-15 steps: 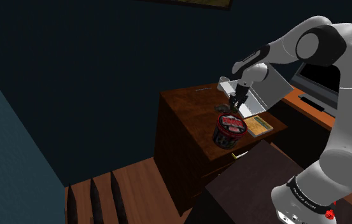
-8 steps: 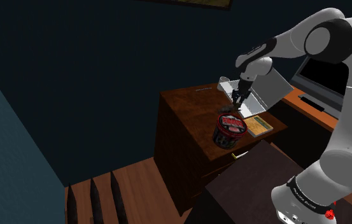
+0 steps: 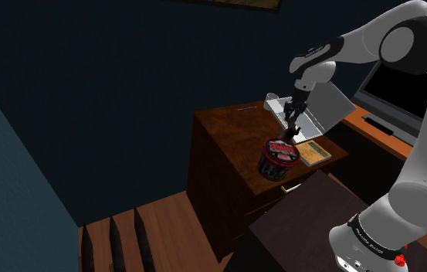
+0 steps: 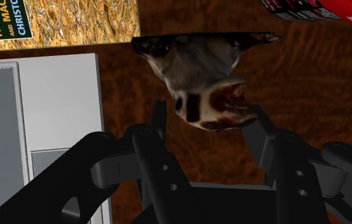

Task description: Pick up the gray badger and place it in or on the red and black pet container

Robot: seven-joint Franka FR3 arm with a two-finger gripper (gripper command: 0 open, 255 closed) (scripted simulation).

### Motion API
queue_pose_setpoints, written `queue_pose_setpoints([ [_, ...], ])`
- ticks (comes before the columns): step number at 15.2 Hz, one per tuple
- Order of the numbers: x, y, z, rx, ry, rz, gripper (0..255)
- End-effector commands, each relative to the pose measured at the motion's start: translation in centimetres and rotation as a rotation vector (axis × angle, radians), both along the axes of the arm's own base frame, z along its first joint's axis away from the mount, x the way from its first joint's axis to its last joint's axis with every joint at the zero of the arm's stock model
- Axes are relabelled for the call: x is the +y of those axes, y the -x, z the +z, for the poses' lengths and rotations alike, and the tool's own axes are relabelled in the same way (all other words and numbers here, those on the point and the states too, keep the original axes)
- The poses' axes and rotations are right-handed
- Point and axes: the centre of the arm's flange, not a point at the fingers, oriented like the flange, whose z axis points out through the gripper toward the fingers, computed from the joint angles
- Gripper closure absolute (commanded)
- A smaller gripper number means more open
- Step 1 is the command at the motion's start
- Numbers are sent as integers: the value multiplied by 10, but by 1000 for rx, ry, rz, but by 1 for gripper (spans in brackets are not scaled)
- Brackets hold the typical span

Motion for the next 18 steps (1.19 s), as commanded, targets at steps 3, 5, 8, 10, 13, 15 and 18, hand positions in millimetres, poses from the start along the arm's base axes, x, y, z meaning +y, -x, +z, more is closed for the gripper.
queue_pose_setpoints([
  [3, 0, 0, 22, 0, 0, 0, 255],
  [5, 0, 0, 33, 0, 0, 0, 255],
  [8, 0, 0, 49, 0, 0, 0, 255],
  [10, 0, 0, 59, 0, 0, 0, 255],
  [13, 0, 0, 75, 0, 0, 0, 255],
  [15, 10, 9, 80, 0, 0, 0, 255],
  [18, 39, 36, 84, 0, 0, 0, 255],
])
